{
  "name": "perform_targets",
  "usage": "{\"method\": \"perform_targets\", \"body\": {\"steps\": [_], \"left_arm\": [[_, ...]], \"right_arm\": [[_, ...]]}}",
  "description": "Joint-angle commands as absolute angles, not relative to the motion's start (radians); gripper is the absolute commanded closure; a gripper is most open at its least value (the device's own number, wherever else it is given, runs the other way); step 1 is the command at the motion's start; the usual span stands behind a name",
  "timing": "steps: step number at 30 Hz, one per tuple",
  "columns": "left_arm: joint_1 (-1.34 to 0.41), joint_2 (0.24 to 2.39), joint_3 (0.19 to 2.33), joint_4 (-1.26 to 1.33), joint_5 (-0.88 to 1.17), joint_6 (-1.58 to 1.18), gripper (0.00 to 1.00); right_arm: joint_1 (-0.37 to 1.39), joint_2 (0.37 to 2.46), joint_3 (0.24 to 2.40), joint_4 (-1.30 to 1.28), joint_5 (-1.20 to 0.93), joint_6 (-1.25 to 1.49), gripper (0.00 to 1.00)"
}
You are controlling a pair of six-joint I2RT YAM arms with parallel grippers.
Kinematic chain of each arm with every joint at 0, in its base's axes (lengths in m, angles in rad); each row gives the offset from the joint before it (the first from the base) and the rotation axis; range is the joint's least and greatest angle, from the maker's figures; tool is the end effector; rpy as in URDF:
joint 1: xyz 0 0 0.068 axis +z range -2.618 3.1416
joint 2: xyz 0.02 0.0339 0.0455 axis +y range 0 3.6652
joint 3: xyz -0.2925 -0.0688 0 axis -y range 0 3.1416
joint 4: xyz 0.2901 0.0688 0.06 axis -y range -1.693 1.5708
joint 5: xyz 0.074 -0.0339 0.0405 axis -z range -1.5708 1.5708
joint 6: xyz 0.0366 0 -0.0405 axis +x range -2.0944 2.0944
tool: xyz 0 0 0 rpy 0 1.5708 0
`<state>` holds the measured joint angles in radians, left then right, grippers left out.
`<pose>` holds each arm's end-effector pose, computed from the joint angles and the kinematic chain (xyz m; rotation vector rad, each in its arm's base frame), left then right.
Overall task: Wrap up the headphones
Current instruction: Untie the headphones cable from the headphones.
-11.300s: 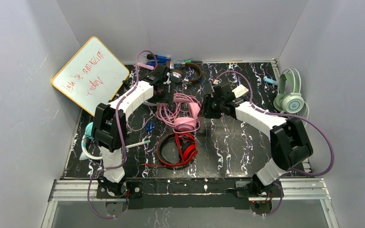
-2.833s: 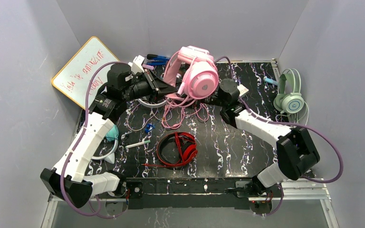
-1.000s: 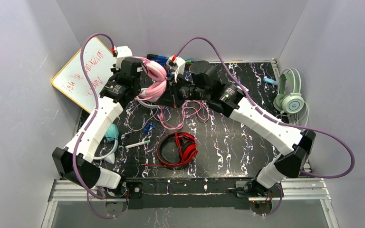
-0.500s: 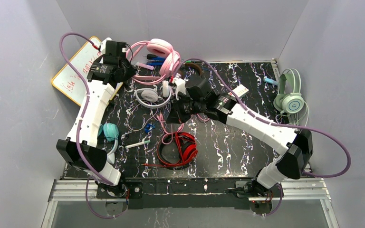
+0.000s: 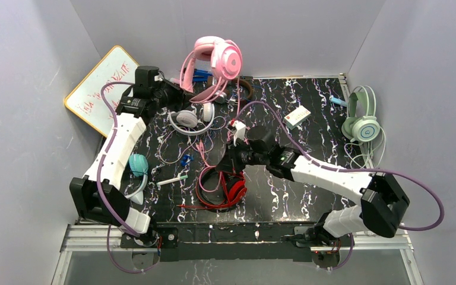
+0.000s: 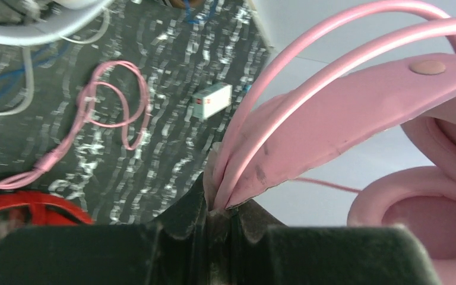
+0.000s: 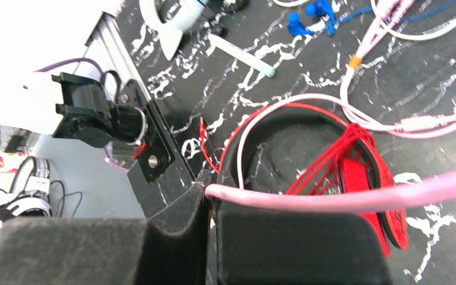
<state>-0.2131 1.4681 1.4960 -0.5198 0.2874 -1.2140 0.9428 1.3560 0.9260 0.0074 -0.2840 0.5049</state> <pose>0.3638 -0.0893 0.4210 -0.9084 2.0673 -1.1276 0.1949 0.2859 0.2881 -0.6704 2.0845 1.1675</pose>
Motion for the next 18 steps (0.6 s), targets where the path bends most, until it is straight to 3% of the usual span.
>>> {"method": "perform_targets", "body": {"steps": [1, 5, 9, 14, 18], "left_arm": [[-0.220, 1.364, 1.452, -0.271, 0.462, -1.403, 1.00], [-0.233, 1.346, 1.391, -0.178, 0.505, -1.451, 1.00], [-0.233, 1.331, 1.340, -0.031, 0.611, -1.545, 1.00], [-0.232, 1.296, 1.361, -0.140, 0.578, -1.470, 1.00], [-0.235, 1.315, 1.388, -0.091, 0.685, -1.462, 1.00]], "right_arm": [[0.943, 1.399, 0.914, 0.302, -0.366, 0.586, 0.99], [0.946, 1.510, 0.995, 0.333, -0.448, 0.630, 0.99], [0.922, 1.525, 1.020, 0.286, -0.373, 0.615, 0.99], [0.748, 1.540, 1.047, 0.308, -0.519, 0.667, 0.99], [0.664, 1.599, 1.136, 0.214, -0.590, 0.623, 0.99]]}}
